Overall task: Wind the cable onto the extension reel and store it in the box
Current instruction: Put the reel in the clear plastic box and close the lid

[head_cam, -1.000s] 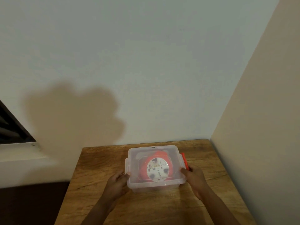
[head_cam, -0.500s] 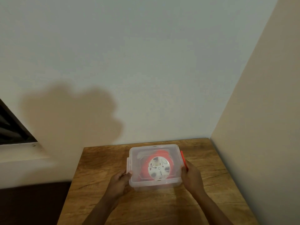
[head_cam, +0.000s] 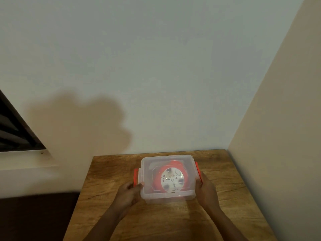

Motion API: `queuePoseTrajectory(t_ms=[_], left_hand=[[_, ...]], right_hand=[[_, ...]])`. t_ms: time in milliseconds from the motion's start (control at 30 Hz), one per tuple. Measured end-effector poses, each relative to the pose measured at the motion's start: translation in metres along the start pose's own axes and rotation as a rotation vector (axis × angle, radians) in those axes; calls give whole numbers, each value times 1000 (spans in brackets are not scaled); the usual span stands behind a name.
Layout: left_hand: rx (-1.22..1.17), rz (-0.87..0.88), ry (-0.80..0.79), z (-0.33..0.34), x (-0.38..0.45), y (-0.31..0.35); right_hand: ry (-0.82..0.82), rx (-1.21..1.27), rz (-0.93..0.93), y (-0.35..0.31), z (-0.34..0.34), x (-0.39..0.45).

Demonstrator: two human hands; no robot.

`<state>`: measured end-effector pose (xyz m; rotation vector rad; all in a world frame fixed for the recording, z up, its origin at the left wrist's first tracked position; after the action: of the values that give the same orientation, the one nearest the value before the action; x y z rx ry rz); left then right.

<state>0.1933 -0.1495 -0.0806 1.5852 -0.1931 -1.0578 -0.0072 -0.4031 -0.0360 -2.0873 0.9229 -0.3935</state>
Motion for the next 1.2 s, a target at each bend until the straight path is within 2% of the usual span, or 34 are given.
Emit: queuePoseTrajectory(t_ms=[233,567,667,800,967,1067,1200], left_hand=[[491,186,104,8,-11,32],[855,147,267,20,-19,49],[769,176,258,24,-20,47],[557,91,133,21,-10,37],[397,93,29,47,-7,49],[284,162,-58,84,-6,66],[196,234,-164,139,4,94]], right_hand=[[8,-3,-37,-6,-2,-4],[9,-1,7,4,1,-3],[-8,68,1,2,-3,-6],[-85,379,98,24,0,-7],[-3,515,172,43,-30,-9],[72,536,202,59,-66,-2],[146,449,143,69,-127,25]])
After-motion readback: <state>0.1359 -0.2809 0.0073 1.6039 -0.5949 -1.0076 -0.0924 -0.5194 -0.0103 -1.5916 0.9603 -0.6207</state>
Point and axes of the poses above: each hand's wrist, its own x-axis towards the middle knuckle, its own z-axis out of the palm, y = z × x, the point moved 10 cm from there along x, towards the middle knuckle, and after that the axes turned 13 degrees about -y, right-handed, at the moved point
